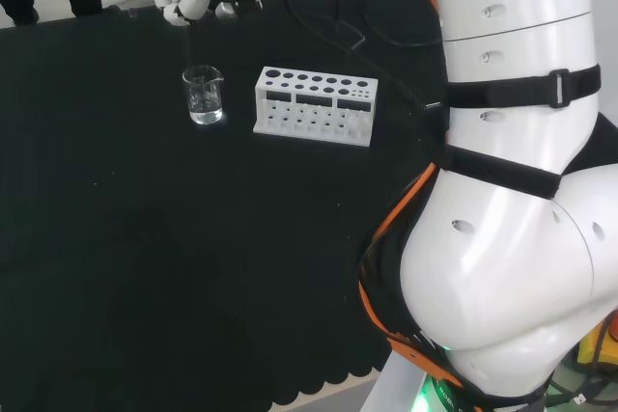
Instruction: Stir in the beaker to the left of the white test tube rack with the glass rod.
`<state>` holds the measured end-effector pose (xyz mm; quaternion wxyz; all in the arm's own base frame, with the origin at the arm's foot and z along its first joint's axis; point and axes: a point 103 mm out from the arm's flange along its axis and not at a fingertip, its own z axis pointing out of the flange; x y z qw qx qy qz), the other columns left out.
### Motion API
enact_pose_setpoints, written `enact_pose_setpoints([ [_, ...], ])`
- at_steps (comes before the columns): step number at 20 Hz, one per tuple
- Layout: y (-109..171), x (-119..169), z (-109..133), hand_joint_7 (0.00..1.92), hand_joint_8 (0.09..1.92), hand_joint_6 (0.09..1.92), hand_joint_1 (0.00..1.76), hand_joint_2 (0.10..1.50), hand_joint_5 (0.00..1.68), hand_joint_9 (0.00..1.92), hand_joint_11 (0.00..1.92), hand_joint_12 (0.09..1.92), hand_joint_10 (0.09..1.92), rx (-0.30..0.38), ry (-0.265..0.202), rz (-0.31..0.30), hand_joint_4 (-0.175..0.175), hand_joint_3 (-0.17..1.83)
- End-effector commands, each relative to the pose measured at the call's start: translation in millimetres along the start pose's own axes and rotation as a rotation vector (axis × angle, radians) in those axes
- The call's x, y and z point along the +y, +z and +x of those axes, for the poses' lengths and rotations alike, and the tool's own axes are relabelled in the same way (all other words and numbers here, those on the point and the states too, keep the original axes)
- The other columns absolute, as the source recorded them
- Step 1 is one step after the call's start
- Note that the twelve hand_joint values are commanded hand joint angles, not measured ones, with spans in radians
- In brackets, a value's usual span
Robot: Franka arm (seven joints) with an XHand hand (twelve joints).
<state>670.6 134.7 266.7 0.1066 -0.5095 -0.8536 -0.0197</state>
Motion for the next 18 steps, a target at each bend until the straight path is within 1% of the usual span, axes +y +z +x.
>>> enact_pose_setpoints([
  [1, -3.9, -7.4, -22.7, 1.17, 1.20, 0.80, 1.31, 0.66, 1.08, 1.60, 1.68, 0.74, 0.92, 0.004, 0.035, 0.000, -0.175, 0.80],
  [6, -8.1, -19.7, -28.6, 1.17, 1.20, 0.80, 1.31, 0.66, 1.08, 1.60, 1.68, 0.74, 0.92, -0.001, 0.050, -0.009, -0.175, 0.80],
  [11, -12.2, -24.9, -21.5, 1.17, 1.20, 0.80, 1.31, 0.66, 1.08, 1.60, 1.68, 0.74, 0.92, -0.012, 0.043, -0.015, -0.175, 0.80],
  [18, -17.1, -23.2, -6.2, 1.17, 1.20, 0.80, 1.31, 0.66, 1.08, 1.60, 1.68, 0.74, 0.92, -0.035, 0.026, -0.018, -0.175, 0.80],
])
